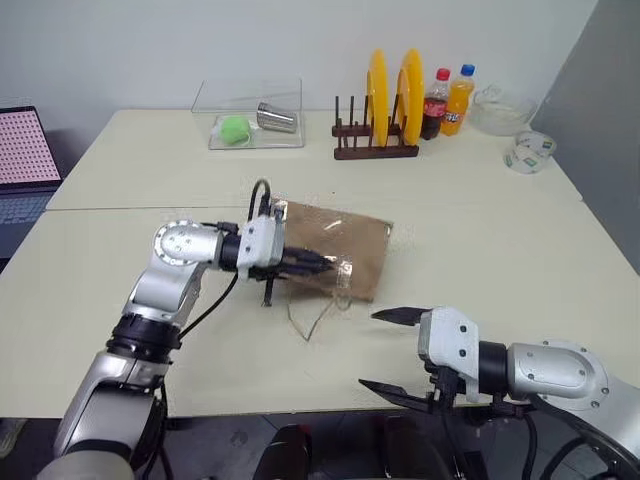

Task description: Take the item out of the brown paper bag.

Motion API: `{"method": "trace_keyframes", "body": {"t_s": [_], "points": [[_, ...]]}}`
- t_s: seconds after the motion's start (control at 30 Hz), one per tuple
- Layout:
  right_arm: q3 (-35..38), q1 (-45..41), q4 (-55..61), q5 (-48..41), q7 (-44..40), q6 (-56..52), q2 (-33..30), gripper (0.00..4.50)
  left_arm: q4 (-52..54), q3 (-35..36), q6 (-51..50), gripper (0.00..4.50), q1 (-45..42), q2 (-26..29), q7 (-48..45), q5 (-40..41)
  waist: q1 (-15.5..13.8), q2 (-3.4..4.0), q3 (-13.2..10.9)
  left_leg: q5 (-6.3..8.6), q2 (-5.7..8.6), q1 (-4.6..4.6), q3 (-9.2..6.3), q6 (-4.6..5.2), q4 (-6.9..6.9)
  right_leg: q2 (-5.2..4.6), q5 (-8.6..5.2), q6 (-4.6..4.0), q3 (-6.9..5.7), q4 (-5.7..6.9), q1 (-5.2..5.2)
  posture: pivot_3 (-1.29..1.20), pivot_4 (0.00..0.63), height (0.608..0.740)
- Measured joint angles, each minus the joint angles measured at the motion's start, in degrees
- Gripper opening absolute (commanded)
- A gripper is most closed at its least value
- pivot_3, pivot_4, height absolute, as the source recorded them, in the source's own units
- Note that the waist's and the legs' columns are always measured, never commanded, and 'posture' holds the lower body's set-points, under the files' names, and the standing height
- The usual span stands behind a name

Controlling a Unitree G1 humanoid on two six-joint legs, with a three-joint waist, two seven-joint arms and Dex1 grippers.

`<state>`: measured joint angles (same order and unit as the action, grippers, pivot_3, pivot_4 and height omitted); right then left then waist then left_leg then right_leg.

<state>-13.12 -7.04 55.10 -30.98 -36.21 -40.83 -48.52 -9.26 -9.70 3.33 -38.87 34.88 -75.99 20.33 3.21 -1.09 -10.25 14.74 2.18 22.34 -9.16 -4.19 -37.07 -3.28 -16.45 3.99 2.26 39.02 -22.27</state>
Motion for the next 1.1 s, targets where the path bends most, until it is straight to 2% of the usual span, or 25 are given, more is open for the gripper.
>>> {"method": "trace_keyframes", "body": {"t_s": [0.2,0.47,0.87,0.9,0.93,1.1], "points": [[-4.20,-7.92,-0.88,1.12,-0.45,-1.13,3.01,4.50,0.37,1.18,-4.52,0.04,-1.30,-1.89,2.93,-0.03,0.02,0.00,0.00,0.00,0.00,-0.03,0.00,-0.01,0.01,-0.01,0.00,0.00,0.02,-0.01,0.00,0.00,0.150,0.740],[-8.52,-17.26,-8.22,6.64,-0.52,-1.76,7.30,4.50,0.31,1.63,-6.70,0.04,-2.08,-3.29,4.06,-0.10,-0.11,0.00,0.00,0.00,0.01,-0.02,-0.02,-0.01,0.02,-0.02,0.00,-0.01,0.01,-0.02,-0.01,0.00,0.150,0.740],[-13.04,-22.00,-21.75,10.16,-2.59,-0.80,17.88,4.50,-1.80,1.67,-5.56,0.04,-3.59,-3.92,3.31,-0.68,0.02,0.00,0.00,-0.01,0.02,-0.02,-0.03,-0.02,0.03,-0.02,0.01,-0.01,0.02,-0.02,-0.04,0.00,0.150,0.740],[-13.07,-22.24,-22.67,10.36,-2.56,-0.80,18.61,4.11,-1.83,1.68,-5.43,0.00,-3.59,-3.92,3.25,-0.71,0.02,0.01,0.00,-0.01,0.03,-0.02,-0.02,-0.02,0.03,-0.02,0.01,-0.01,0.03,-0.02,-0.05,0.00,0.150,0.740],[-13.12,-22.70,-23.67,10.79,-2.57,-0.77,19.24,3.92,-1.87,1.68,-5.35,0.00,-3.61,-3.93,3.16,-0.72,0.02,0.00,0.00,-0.01,0.02,-0.02,-0.03,-0.02,0.03,-0.02,0.01,-0.01,0.03,-0.01,-0.05,0.00,0.150,0.740],[-13.13,-23.58,-27.98,12.80,-2.41,-0.50,22.10,2.16,-2.05,1.67,-5.06,0.00,-3.72,-4.11,2.71,-1.11,0.05,0.01,0.00,-0.01,0.03,-0.02,-0.04,-0.02,0.04,-0.02,0.01,-0.01,0.03,-0.02,-0.05,0.00,0.150,0.740]]}}
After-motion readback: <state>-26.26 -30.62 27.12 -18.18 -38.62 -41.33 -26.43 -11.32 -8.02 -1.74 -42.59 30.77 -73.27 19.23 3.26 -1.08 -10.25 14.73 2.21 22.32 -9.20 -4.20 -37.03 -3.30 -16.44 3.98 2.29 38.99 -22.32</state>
